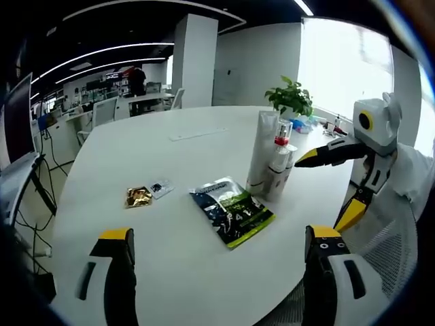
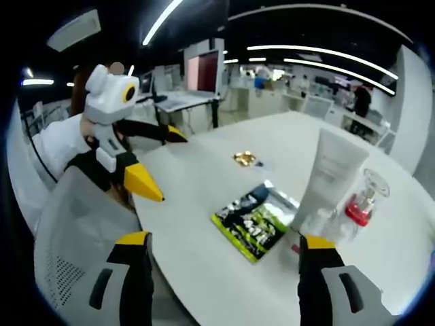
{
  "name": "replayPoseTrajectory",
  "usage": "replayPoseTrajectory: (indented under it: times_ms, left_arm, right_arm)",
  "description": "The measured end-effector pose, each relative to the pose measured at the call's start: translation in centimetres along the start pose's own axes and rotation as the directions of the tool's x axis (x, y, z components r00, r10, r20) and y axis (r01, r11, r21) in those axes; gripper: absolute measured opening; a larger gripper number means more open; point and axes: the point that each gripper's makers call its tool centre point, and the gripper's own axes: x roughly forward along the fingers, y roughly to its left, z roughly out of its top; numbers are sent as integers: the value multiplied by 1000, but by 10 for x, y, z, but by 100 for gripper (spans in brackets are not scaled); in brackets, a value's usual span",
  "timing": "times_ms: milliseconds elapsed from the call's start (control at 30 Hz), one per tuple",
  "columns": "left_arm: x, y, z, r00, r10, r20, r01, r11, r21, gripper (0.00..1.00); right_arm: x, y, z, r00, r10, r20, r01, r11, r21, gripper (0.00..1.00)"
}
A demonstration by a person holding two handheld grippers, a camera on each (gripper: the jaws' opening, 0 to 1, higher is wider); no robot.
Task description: Arrange the skincare products in the storage area until every visible bottle or jar stands upright without overlapping.
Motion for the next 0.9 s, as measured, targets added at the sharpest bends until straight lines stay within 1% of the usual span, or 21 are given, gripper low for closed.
replayPoseTrajectory:
  times_ms: [100, 200, 267, 367, 467, 700, 833, 867, 900]
  left_arm:
    - [3, 4, -1, 1000, 1, -7, -1, 1000, -6, 97]
    - [5, 9, 1, 1000, 13, -4, -13, 1000, -9, 98]
    - [8, 11, 2, 1000, 1, -7, -1, 1000, -6, 94]
    - [12, 11, 1, 1000, -8, -14, 7, 1000, -23, 94]
    - [17, 11, 2, 1000, -17, -21, 17, 1000, -8, 92]
    - [25, 25, 6, 1000, -16, -19, 16, 1000, -5, 88]
    - [31, 34, 5, 1000, -22, -21, 22, 1000, -3, 82]
    - [33, 39, 4, 999, -24, -22, 24, 1000, -3, 80]
    - [32, 40, 5, 999, -24, -23, 24, 1000, -1, 79]
  right_arm:
    - [4, 1, 2, 1000, 13, 1, -13, 1000, 2, 81]
    - [8, 2, 2, 1000, 23, -6, -23, 1000, -1, 76]
    - [10, 3, 4, 999, 31, -5, -31, 1000, -2, 75]
    - [14, 6, 6, 999, 44, -3, -45, 999, -11, 71]
    - [19, 7, 8, 998, 59, -8, -60, 998, -12, 70]
    - [27, 5, 14, 997, 71, -12, -71, 997, -27, 66]
    - [33, 2, 19, 997, 71, -9, -72, 997, -32, 60]
    - [35, 2, 21, 997, 73, -9, -73, 997, -33, 60]
    - [36, 2, 22, 997, 75, -9, -75, 997, -34, 60]
